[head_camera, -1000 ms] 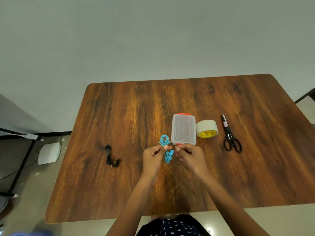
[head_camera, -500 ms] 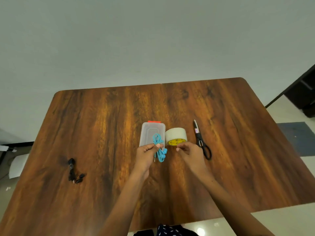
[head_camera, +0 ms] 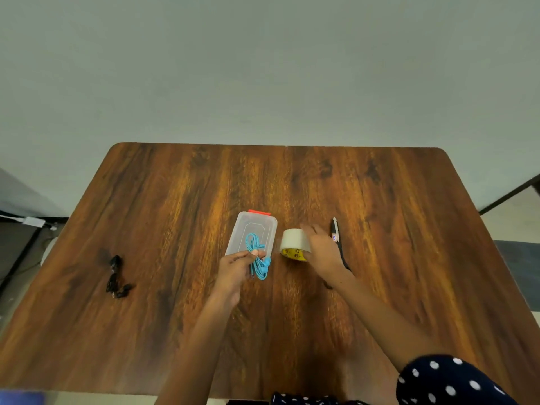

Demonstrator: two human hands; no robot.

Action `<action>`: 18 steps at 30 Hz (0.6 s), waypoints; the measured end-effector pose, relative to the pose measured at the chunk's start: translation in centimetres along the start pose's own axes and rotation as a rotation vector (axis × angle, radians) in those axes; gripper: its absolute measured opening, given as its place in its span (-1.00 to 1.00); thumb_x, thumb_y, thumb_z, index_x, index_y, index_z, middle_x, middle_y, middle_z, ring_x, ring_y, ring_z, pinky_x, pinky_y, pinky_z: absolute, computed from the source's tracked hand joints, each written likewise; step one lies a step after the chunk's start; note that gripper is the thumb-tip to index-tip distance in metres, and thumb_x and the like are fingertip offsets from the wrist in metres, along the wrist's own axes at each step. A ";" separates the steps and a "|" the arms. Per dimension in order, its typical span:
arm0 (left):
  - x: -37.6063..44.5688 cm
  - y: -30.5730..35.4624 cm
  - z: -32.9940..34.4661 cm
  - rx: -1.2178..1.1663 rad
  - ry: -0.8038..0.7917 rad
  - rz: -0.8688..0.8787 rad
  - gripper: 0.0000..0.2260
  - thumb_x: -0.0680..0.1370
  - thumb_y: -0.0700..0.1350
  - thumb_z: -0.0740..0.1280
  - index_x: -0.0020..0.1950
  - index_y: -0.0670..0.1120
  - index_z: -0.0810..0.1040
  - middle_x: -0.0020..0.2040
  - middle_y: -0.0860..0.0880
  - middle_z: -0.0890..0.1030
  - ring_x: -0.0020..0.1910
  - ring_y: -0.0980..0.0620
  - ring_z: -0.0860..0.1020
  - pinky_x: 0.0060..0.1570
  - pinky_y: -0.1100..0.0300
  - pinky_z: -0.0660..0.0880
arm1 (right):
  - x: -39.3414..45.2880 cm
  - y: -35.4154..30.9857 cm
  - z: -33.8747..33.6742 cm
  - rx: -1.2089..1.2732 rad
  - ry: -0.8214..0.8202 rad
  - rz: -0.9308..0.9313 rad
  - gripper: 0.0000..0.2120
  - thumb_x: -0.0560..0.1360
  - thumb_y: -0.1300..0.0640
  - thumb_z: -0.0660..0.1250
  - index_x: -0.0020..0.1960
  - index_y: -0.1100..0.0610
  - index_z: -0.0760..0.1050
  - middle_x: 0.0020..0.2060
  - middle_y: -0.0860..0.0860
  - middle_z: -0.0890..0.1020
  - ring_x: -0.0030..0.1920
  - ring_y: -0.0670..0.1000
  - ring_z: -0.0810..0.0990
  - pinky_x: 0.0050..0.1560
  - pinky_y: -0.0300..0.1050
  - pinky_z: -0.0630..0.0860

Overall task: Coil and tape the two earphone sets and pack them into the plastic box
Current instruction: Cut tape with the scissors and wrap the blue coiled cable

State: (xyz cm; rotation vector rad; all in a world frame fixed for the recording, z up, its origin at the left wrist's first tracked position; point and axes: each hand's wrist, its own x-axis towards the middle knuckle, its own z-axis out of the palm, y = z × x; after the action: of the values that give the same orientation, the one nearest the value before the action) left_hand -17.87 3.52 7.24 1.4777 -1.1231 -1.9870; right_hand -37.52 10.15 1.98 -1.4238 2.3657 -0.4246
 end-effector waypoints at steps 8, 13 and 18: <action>1.9 -0.2 0.6 -0.048 -0.078 -0.143 -0.80 0.59 -0.22 0.27 0.14 -0.27 0.60 0.13 -0.17 0.64 0.12 -0.09 0.60 0.15 0.02 0.53 | -4.1 4.6 -1.8 0.445 0.123 -0.082 -0.51 0.29 0.38 0.49 0.20 0.23 0.48 0.10 0.08 0.54 0.14 0.03 0.51 0.10 0.02 0.53; 2.4 -0.7 1.4 -0.112 -0.212 -0.218 -0.81 0.57 -0.26 0.30 0.18 -0.18 0.53 0.05 -0.18 0.64 0.13 -0.11 0.58 0.19 -0.05 0.50 | -5.5 4.1 -2.2 0.400 0.092 -0.229 -0.50 0.28 0.39 0.48 0.19 0.21 0.49 0.09 0.03 0.54 0.14 -0.06 0.48 0.11 -0.37 0.42; 2.4 -1.7 1.0 -0.178 -0.272 -0.250 -0.71 0.54 -0.30 0.32 0.25 -0.13 0.47 0.07 -0.18 0.61 0.12 -0.11 0.58 0.05 -0.02 0.56 | -6.0 3.4 -2.6 0.314 0.044 -0.285 -0.52 0.38 0.32 0.45 0.27 0.16 0.45 0.21 0.05 0.51 0.25 -0.02 0.43 0.22 -0.20 0.41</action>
State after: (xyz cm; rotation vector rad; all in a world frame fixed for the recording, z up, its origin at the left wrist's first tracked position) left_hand -19.44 3.08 4.57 1.3388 -0.8662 -2.4497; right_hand -38.70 17.20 3.67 -1.6099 2.0175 -0.8677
